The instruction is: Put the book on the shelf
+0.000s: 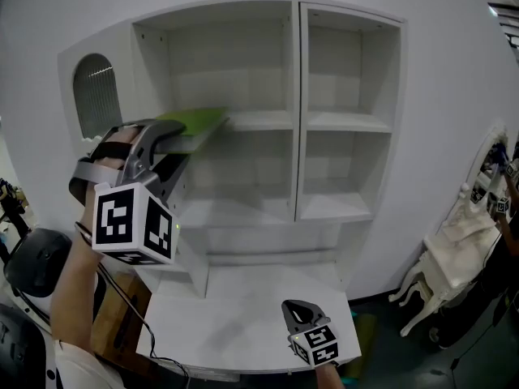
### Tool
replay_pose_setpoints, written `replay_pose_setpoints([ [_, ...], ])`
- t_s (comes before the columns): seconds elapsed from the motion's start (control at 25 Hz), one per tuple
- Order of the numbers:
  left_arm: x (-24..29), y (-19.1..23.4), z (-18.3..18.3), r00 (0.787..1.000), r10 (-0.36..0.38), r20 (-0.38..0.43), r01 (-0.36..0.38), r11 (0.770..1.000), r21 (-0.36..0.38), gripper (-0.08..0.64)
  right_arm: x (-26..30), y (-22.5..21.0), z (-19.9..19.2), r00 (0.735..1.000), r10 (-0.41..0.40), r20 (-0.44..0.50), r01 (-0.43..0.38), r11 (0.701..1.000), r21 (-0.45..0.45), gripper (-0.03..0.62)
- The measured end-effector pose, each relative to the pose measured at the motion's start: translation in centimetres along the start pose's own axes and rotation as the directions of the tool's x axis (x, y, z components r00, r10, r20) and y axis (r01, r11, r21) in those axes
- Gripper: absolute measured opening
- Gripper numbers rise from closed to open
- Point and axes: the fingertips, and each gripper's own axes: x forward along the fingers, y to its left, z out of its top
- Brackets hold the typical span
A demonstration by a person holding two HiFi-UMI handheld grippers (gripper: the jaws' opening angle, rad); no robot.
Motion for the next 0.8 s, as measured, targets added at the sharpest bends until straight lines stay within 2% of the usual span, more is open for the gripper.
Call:
replay_pose_setpoints([
  [0.8,5.6,-2.0,-2.3,0.999,-0.026,0.045,0.025,0.999,0.019,0.152,3.0,1.1,0.7,0.999,-0.051,-0.019,0.052,0.999,0.010,0.014],
])
